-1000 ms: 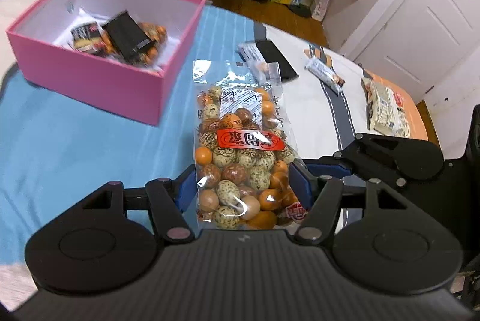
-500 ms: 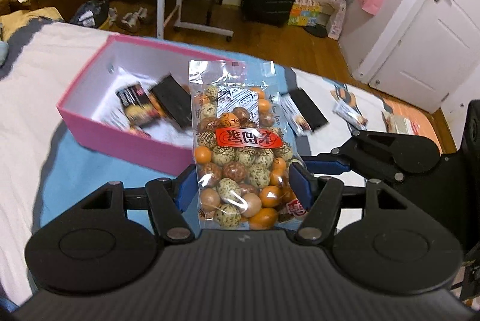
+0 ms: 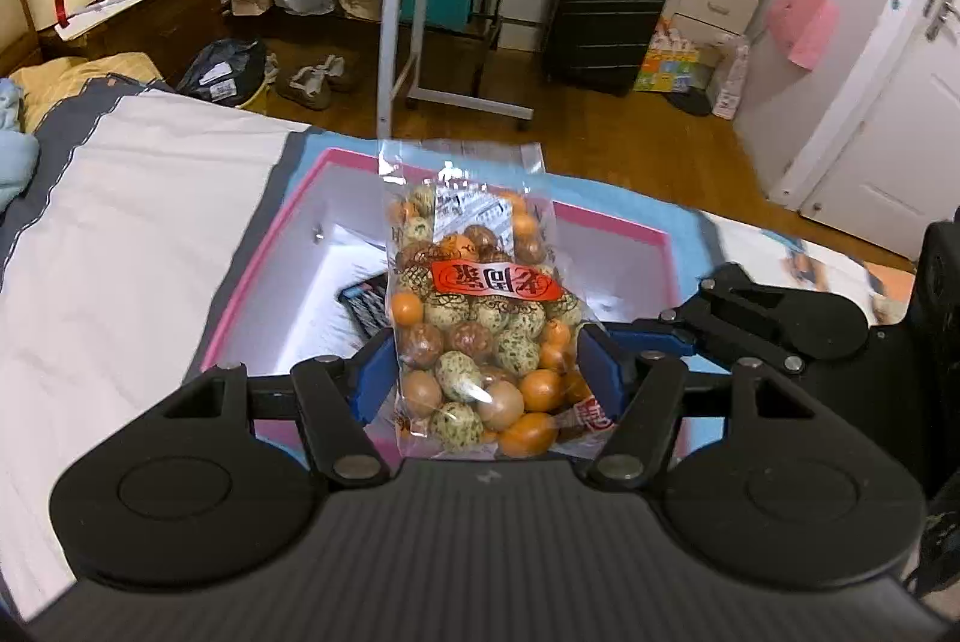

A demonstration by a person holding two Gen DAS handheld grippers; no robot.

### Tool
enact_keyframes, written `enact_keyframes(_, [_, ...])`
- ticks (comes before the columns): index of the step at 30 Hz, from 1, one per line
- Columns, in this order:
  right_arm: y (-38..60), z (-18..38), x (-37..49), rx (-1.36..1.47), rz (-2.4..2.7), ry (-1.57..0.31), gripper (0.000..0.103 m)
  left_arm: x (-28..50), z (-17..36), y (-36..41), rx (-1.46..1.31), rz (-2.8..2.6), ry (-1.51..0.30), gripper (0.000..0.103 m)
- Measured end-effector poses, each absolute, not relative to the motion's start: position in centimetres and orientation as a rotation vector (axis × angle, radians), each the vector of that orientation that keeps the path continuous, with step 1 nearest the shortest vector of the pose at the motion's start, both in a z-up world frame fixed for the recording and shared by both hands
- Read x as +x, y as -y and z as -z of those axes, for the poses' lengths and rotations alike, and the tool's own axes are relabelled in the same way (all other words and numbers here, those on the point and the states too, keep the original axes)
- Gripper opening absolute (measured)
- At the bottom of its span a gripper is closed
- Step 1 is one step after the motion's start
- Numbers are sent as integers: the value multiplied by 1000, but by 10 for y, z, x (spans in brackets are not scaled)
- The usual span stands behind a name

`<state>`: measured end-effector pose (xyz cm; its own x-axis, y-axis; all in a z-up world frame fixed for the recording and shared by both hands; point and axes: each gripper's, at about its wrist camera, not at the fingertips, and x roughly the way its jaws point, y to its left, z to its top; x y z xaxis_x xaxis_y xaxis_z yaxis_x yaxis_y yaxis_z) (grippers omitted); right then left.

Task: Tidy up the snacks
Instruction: 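Lower the nut bag into the box and open the left gripper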

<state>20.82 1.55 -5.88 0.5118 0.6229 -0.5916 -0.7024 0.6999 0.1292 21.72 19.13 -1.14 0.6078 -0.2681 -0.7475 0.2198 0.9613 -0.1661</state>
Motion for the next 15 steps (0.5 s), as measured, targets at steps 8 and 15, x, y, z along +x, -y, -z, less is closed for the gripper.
enact_keyframes(8, [-46, 96, 261, -120, -744, -806, 67, 279, 66, -223, -191, 263, -956, 64])
enact_keyframes(15, [-58, 116, 275, -69, -704, -920, 70, 282, 90, -231, -173, 127, -969, 65])
